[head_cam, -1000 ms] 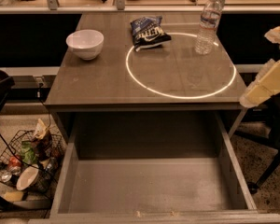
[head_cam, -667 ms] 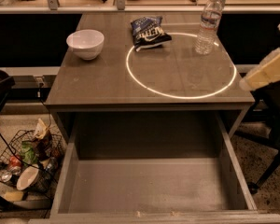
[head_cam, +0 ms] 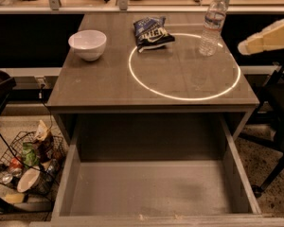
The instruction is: Place water bottle into top drawer
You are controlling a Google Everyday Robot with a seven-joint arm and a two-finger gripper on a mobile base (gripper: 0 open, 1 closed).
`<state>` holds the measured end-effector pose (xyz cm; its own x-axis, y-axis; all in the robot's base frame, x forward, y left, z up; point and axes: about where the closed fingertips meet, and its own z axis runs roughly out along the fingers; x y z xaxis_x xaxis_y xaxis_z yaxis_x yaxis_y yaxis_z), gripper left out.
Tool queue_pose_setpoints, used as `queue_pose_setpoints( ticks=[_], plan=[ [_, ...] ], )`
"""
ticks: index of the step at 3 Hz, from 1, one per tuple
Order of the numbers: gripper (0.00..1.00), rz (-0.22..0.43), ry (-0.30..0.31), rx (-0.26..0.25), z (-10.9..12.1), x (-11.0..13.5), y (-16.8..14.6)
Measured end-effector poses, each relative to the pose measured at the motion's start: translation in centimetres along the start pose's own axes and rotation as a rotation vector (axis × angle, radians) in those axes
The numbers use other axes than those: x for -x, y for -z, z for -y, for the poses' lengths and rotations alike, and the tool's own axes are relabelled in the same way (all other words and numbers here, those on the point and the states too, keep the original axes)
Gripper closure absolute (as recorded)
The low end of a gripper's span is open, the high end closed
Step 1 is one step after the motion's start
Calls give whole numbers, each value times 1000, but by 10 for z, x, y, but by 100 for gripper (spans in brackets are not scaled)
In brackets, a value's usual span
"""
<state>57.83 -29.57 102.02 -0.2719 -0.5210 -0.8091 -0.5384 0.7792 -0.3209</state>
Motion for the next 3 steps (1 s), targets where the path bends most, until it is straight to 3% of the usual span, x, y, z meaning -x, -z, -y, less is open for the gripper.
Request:
queue_pose_setpoints(
  ticks=[1, 2, 3],
  plan=[
    [0, 5, 0, -1, 3, 2, -1],
    [0, 64, -33, -21, 3, 0, -5],
    [0, 235, -73, -45, 14, 12, -26]
  ],
)
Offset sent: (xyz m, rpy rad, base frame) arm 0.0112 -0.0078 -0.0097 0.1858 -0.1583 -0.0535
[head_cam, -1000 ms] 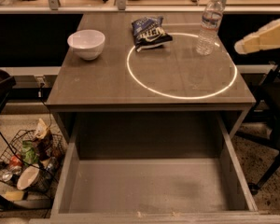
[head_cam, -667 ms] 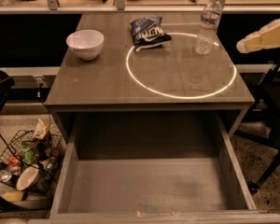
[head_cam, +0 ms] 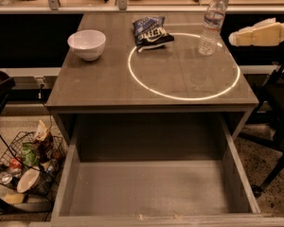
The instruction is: Place water bottle into top drawer
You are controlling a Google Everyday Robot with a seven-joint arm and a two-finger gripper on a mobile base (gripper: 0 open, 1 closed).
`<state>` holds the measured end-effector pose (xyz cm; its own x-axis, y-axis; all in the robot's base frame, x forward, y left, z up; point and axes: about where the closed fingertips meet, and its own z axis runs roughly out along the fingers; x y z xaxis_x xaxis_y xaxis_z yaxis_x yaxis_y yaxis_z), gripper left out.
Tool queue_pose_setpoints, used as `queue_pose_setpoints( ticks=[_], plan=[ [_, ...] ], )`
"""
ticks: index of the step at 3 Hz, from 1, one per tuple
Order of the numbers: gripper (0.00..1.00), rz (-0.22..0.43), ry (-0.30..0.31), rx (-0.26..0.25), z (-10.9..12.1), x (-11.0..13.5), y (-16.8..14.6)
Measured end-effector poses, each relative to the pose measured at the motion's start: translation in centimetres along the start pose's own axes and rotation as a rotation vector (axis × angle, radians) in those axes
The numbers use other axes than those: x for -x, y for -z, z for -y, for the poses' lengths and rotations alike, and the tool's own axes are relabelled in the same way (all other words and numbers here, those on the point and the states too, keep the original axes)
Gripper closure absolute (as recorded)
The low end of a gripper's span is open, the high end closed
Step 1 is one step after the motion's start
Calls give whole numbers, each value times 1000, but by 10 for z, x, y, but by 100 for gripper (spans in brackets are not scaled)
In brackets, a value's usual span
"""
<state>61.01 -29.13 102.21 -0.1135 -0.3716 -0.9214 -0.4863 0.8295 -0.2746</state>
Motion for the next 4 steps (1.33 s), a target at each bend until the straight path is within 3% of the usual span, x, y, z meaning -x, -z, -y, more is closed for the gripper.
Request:
queue_pose_setpoints(
  ticks=[1, 2, 4],
  plan=[
    [0, 115, -1, -6, 12, 10, -20],
    [0, 158, 12, -10, 22, 18, -36],
    [0, 150, -89, -40, 69, 3, -79]
  ],
)
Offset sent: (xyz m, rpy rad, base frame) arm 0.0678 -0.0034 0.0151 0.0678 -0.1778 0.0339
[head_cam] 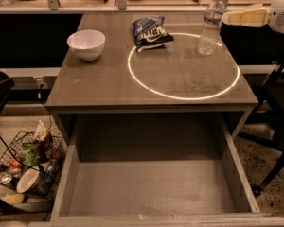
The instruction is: Place water bottle into top drawer
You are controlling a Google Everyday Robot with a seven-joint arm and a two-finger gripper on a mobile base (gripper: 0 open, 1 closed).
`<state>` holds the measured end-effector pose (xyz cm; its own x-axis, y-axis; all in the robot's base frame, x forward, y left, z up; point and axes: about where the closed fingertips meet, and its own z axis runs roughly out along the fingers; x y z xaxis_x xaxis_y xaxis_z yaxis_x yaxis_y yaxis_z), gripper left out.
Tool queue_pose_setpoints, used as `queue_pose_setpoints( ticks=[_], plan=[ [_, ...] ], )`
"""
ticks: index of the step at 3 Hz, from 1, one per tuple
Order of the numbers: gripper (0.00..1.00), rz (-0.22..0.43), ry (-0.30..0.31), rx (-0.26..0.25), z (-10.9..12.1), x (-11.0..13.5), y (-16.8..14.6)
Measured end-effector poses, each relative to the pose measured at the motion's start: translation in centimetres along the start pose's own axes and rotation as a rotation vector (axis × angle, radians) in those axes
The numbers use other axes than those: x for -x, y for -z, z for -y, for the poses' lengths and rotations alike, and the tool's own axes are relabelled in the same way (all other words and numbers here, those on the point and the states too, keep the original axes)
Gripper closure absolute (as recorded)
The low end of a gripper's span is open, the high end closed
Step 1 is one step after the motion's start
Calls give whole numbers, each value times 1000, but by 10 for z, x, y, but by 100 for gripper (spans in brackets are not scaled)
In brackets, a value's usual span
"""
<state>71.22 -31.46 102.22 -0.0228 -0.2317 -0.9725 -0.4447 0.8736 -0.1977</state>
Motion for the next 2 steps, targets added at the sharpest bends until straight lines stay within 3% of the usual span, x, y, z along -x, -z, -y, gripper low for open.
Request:
queue_pose_setpoints(
  ticks=[2],
  plan=[
    [0, 40, -100, 39, 11, -20, -52]
  ],
)
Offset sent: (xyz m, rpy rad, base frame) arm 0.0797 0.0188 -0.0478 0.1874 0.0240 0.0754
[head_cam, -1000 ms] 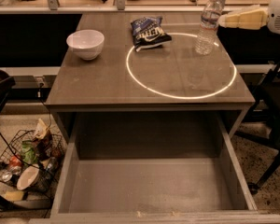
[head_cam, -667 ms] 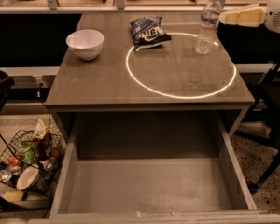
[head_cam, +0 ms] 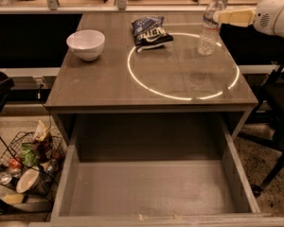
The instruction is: Place water bottle into top drawer
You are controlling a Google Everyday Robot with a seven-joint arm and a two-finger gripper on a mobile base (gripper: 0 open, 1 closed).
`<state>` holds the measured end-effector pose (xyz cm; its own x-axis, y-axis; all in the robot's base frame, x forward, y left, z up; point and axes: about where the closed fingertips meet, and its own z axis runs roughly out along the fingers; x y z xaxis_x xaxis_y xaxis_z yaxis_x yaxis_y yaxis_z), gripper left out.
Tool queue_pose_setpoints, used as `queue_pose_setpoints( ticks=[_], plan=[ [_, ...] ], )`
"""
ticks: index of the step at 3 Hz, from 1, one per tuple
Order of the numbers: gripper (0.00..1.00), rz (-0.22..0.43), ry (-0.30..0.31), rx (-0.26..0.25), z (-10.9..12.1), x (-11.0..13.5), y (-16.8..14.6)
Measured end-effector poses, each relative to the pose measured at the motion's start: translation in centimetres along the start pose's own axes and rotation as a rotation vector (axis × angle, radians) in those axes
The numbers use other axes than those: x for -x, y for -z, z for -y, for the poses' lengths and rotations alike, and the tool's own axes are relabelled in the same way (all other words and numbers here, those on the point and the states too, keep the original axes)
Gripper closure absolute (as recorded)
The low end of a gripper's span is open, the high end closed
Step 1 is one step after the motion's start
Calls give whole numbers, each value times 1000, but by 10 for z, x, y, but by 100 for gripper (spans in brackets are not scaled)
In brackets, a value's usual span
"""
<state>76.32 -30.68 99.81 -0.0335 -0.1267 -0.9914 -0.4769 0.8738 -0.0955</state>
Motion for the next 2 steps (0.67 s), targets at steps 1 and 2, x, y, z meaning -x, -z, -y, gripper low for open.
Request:
queue_pose_setpoints(
  ticks=[1, 2],
  plan=[
    [0, 20, -45, 44, -9, -20, -24],
    [0, 26, -64, 67, -21, -40, -41]
  ],
)
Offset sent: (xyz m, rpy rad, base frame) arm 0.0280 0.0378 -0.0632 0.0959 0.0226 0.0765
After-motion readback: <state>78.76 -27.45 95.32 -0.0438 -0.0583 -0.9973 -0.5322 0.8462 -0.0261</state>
